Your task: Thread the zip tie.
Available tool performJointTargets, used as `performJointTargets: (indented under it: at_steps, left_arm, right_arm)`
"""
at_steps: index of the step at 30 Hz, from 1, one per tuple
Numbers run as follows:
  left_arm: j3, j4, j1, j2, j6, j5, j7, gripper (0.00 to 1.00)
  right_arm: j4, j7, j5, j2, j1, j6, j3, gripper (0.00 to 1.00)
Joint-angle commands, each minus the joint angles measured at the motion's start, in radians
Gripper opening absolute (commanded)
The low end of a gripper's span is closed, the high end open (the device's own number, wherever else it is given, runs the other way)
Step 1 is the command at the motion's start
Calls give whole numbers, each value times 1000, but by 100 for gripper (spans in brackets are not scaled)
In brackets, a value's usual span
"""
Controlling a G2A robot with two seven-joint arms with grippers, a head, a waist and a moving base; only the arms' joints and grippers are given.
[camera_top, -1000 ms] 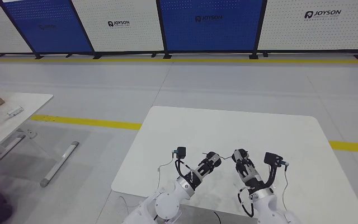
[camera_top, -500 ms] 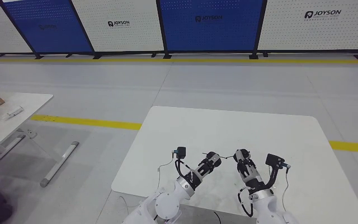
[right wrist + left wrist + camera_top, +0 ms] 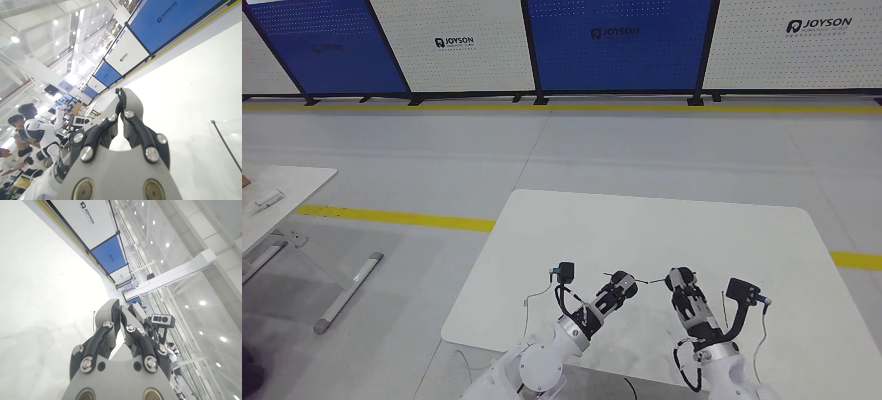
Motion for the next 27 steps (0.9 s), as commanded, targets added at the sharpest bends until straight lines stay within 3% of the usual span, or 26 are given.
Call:
performJointTargets:
  at_steps: [1, 27]
  left_arm:
    - [0, 0, 0, 0, 0, 0, 0, 0]
    - [0, 0, 0, 0, 0, 0, 0, 0]
  right_arm:
    - [1, 3, -1, -1, 1, 1, -1, 0]
    - [11, 25, 5, -13, 8, -2, 12, 0]
